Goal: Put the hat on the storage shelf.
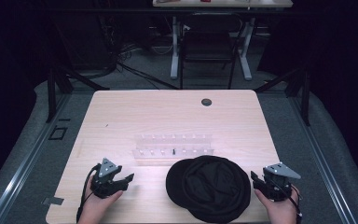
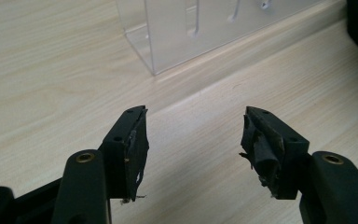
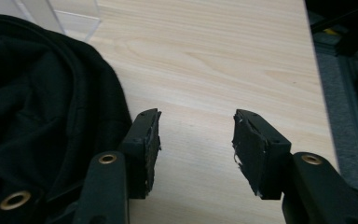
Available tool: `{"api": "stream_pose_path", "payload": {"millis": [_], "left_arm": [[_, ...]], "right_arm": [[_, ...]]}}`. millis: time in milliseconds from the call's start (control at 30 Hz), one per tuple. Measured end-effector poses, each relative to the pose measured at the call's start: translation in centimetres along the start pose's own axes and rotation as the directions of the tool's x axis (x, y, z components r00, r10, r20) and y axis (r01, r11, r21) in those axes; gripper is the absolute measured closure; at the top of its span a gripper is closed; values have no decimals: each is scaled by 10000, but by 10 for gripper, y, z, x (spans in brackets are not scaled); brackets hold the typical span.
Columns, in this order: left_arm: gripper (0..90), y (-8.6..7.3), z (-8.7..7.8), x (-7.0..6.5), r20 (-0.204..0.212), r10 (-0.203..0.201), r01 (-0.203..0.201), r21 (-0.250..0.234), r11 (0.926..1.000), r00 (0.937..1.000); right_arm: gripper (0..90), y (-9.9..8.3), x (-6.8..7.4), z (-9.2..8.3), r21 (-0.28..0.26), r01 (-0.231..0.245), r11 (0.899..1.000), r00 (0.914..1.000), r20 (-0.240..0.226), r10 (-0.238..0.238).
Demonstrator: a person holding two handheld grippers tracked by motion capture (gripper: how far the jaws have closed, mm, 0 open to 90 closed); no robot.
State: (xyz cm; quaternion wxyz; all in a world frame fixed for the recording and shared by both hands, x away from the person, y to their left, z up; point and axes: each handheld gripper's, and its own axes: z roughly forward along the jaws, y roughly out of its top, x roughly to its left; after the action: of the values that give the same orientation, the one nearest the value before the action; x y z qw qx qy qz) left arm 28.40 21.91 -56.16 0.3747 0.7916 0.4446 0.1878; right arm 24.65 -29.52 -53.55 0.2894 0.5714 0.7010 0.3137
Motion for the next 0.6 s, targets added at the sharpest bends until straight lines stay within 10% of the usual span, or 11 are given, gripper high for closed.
{"api": "stream_pose_path", "payload": {"millis": [233, 600], "left_arm": [[407, 0, 1, 0, 307, -158, 167, -299, 9994, 9994], [457, -3, -6, -1, 100, -375, 379, -458, 9982, 9992]], "right_arm": [[560, 1, 1, -3, 76, -184, 9998, 9998, 117, 183], [645, 8, 4, -11, 97, -851, 9963, 9921, -920, 856]]}}
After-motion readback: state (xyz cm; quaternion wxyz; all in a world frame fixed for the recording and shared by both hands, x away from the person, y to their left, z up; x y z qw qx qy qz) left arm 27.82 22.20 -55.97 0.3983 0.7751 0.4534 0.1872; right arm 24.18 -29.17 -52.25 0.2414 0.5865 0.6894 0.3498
